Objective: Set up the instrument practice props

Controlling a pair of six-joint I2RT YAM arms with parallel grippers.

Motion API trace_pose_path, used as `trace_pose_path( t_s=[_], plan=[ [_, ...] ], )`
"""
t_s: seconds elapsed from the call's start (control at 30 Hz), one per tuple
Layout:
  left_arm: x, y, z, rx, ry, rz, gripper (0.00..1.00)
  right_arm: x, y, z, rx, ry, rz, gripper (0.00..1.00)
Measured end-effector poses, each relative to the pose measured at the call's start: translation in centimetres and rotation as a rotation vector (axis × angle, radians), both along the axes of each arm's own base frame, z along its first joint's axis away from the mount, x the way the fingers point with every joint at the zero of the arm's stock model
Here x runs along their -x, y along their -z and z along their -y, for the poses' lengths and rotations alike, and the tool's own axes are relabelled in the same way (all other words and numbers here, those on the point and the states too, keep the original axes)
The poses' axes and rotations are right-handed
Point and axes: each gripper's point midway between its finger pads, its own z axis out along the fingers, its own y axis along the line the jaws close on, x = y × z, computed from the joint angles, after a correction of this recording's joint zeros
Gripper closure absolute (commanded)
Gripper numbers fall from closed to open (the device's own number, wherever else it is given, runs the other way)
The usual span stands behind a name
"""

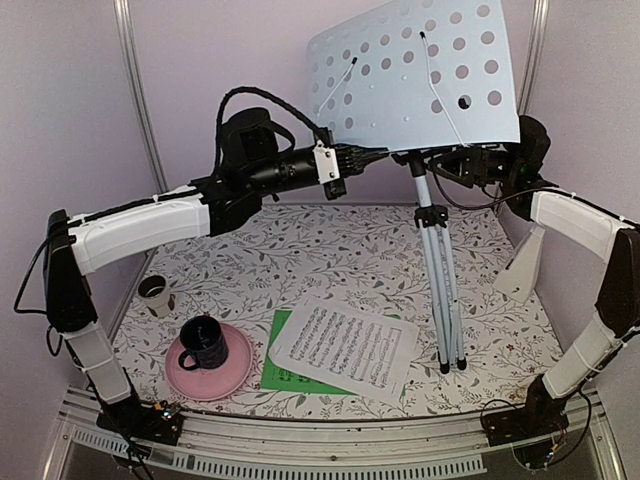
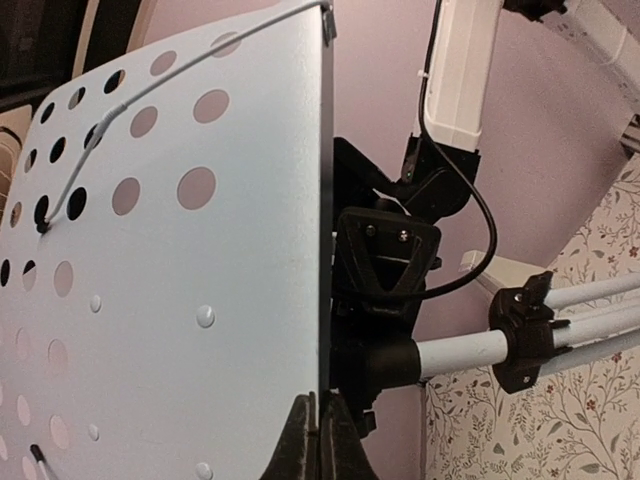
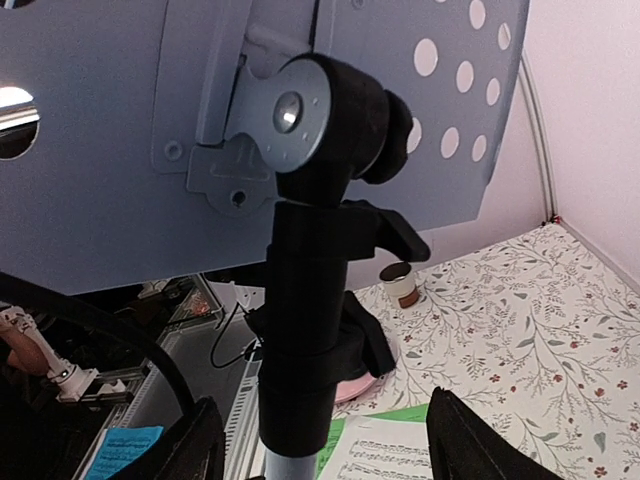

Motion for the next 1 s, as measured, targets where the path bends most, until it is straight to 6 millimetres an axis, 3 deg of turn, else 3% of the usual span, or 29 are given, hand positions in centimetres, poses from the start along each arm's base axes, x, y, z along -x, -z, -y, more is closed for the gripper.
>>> trace_pose_path(
  t_s=[0.17, 0.37, 0.93, 1.0],
  plan=[
    [0.5, -0.1, -0.4, 0.006, 0.005, 0.023, 1.00, 1.6, 0.1, -1.8, 0.007, -0.068, -0.039, 0.40],
    [1.0, -0.8, -0.8, 0.026, 0.013, 0.063, 1.00, 1.9, 0.2, -2.1, 0.012, -0.081, -0.073, 0.54],
    [0.7, -0.1, -0.8, 0.015, -0.010, 0.100, 1.00, 1.3, 0.7, -3.2, 0.008, -0.057, -0.138, 0.61],
    [0.5, -0.1, -0.8, 0.015, -0.022, 0.115, 1.00, 1.1, 0.7, -3.4, 0.004, -0.043, -0.146, 0.68]
  ],
)
